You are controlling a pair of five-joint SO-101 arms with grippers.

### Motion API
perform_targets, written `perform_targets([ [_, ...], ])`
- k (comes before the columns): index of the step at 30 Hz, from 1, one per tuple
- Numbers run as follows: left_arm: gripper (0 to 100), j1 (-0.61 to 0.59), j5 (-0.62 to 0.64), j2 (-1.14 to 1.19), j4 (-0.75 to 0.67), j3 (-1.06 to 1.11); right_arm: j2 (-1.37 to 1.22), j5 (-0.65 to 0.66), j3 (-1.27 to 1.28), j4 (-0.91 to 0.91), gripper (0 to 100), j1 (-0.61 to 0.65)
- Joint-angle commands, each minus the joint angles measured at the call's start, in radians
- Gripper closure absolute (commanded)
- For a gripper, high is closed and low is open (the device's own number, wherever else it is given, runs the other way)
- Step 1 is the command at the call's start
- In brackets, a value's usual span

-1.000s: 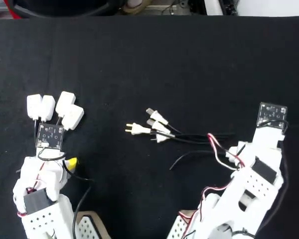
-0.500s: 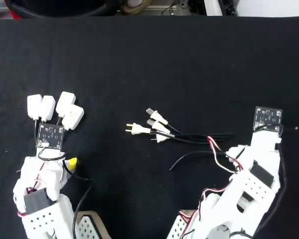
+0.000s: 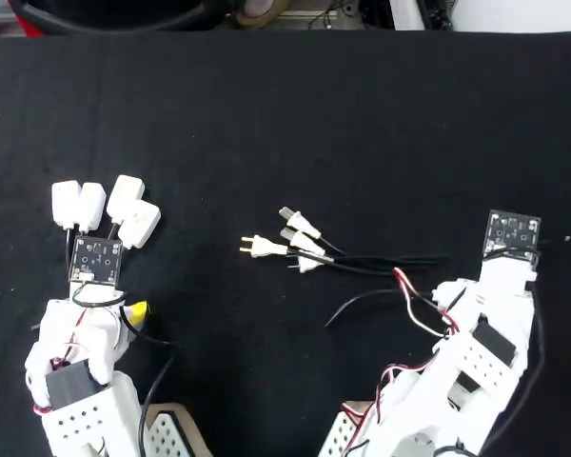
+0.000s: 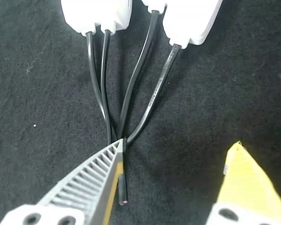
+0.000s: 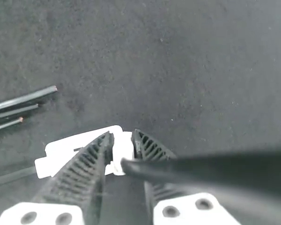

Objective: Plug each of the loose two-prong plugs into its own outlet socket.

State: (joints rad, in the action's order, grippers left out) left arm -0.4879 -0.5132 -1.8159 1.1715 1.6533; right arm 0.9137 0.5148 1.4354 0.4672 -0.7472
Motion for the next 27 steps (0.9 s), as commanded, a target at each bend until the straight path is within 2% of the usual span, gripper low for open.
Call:
perform_targets([
  [1, 67, 0.013, -0.008, -0.006, 0.032, -0.008, 0.002, -0.034, 0.002, -0.012, 98.7, 0.002],
  [8, 67, 0.013, -0.008, -0.006, 0.032, -0.008, 0.002, -0.06, 0.007, 0.021, 98.7, 0.071],
  [22, 67, 0.013, -0.008, -0.006, 0.032, -0.008, 0.002, -0.02, 0.071, 0.014, 98.7, 0.061],
  [27, 67, 0.013, -0.008, -0.006, 0.032, -0.008, 0.001, -0.012, 0.085, -0.048, 98.7, 0.035],
])
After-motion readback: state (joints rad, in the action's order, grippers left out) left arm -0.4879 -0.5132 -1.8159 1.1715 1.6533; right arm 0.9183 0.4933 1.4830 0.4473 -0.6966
